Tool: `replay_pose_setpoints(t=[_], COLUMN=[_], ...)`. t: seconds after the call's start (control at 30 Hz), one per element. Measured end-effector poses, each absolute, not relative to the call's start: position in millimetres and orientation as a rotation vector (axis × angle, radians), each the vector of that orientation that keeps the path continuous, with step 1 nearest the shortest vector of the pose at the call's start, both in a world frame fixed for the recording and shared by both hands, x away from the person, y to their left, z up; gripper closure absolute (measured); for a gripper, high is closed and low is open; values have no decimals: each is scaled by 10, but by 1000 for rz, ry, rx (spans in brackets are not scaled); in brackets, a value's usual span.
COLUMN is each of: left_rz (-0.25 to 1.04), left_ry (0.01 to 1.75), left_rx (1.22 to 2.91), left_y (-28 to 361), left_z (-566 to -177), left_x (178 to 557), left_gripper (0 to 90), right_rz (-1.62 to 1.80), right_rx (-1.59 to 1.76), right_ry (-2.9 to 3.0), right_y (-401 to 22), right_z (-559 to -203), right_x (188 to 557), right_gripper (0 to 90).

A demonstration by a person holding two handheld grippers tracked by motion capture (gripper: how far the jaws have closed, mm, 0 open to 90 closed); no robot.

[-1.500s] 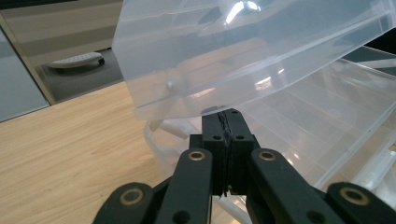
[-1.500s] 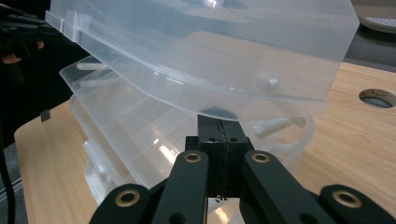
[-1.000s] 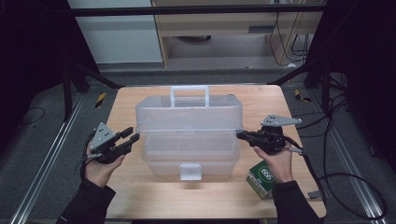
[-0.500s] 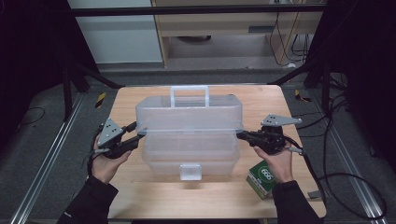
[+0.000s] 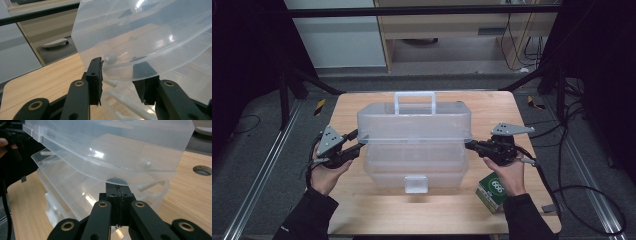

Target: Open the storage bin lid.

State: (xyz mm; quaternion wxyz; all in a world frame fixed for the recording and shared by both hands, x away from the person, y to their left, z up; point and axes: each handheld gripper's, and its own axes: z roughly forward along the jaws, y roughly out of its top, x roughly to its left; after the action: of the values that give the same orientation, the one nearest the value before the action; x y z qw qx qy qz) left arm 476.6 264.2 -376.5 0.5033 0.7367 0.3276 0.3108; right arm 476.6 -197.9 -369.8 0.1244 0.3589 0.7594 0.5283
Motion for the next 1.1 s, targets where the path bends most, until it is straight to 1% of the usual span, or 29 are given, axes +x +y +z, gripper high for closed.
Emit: replay_pose_setpoints(t=[0.27,0.47,0.7,0.87,1.1], left_rz=[766,765,758,752,750], left_ry=[803,812,819,822,822], left_rx=[1792,1796,1797,1792,1793], left_y=[2633,2632,2637,2642,2644], left_z=[-3734,-3719,-3715,-3714,-3707], left_x=[4763,4763,4766,4774,4781], left_gripper=[618,625,624,624,625], right_rz=[1527,1499,1367,1289,1225], right_rx=[1047,1055,1099,1156,1169], right_ry=[2214,2210,2236,2248,2284], right_y=[-1979,-1988,-1990,-2029,-1953], right_z=[-3697,-3705,-3799,-3895,-4032], right_x=[4761,4739,4724,4725,4767], right_gripper=[892,861,802,724,673])
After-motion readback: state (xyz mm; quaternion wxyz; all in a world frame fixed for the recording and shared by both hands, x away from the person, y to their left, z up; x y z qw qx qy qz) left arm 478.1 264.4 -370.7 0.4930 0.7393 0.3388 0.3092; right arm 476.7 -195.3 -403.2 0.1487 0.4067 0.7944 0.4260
